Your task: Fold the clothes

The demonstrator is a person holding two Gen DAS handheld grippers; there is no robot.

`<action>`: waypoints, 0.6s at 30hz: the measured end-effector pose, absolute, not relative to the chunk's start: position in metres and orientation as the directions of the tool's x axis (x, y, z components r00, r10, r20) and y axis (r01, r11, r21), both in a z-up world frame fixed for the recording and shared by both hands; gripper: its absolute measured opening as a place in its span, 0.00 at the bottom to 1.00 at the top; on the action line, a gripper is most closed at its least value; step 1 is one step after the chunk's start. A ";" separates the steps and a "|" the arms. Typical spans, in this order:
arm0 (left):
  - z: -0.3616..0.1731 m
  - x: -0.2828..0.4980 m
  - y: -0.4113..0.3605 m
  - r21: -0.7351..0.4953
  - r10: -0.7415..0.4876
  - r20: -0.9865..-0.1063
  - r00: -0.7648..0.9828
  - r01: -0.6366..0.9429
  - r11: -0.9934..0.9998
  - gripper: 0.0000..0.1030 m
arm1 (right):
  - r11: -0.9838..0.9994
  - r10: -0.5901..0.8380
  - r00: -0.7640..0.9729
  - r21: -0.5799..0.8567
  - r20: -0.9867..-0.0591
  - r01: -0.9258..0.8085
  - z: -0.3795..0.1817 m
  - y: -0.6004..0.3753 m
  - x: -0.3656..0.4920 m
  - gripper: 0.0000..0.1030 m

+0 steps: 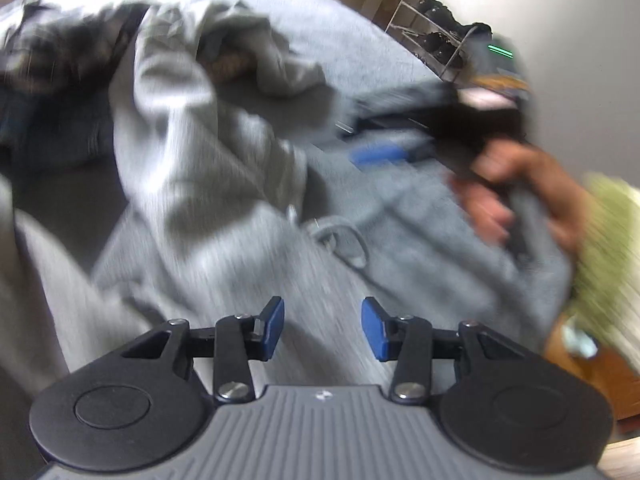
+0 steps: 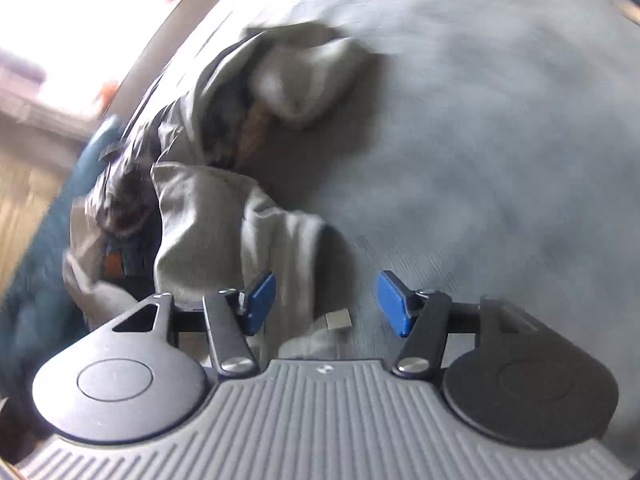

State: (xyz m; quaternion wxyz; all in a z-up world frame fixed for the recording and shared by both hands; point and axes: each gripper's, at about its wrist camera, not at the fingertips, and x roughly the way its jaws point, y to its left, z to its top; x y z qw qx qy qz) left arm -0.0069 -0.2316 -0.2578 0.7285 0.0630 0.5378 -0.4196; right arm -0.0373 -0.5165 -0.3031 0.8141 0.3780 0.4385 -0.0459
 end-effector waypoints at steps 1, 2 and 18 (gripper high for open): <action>-0.259 -0.011 -0.224 -0.407 -0.556 -0.830 0.038 0.640 0.652 0.43 | 0.759 0.273 0.586 0.545 -0.763 0.356 -0.309 -0.517 -0.017 0.59; -0.261 -0.015 -0.216 -0.453 -0.570 -0.821 0.009 0.596 0.663 0.43 | 0.803 0.291 0.560 0.516 -0.776 0.299 -0.315 -0.517 0.003 0.61; -0.359 -0.065 -0.174 -0.756 -0.767 -0.641 -0.035 -0.148 0.638 0.50 | 0.799 0.600 0.243 0.583 -0.762 -0.148 -0.352 -0.498 0.112 0.82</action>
